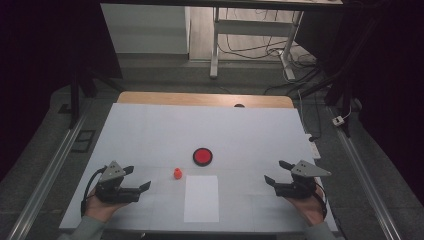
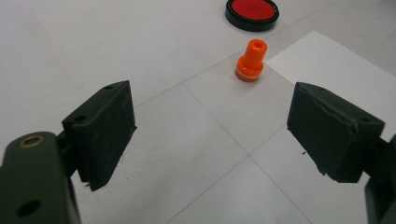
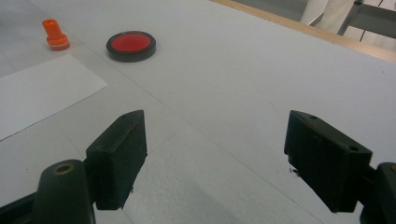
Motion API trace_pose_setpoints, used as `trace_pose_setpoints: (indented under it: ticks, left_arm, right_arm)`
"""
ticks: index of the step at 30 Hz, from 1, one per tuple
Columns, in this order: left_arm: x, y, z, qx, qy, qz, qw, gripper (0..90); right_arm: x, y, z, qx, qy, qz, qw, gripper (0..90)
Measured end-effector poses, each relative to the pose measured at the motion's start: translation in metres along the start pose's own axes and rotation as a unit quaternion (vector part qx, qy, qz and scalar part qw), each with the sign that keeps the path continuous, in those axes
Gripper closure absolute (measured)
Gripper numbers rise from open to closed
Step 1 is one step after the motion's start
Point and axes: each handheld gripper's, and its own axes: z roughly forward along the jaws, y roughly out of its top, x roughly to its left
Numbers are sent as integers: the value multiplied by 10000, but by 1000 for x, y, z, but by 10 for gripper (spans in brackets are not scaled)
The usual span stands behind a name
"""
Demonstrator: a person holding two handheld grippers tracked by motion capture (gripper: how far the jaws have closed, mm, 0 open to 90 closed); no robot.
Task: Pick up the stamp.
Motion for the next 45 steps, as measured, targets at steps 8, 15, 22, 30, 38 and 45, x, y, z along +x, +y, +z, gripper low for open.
trace_pose_setpoints:
  ticks: [8, 15, 22, 30, 38, 45]
  left_arm:
    - [0, 0, -2, 47, 50, 2, 10000, 159]
    - [0, 1, -1, 66, 53, -3, 10000, 158]
    - [1, 1, -1, 82, 89, 3, 9999, 159]
    - [1, 9, -1, 81, 69, 62, 9999, 162]
    - [-9, 26, 6, 147, -97, 275, 9995, 170]
    - [-15, 47, 12, 226, -200, 386, 9988, 174]
  right_arm:
    - [0, -1, -1, -66, -42, 12, 10000, 219]
    - [2, -1, 0, -38, -21, 8, 10000, 223]
    - [2, -2, 1, -24, -12, 21, 10000, 229]
    - [3, -2, 1, -15, -12, 13, 10000, 233]
    - [4, 0, 0, -40, -19, 43, 10000, 234]
    - [7, 2, -2, -106, -28, 23, 9999, 238]
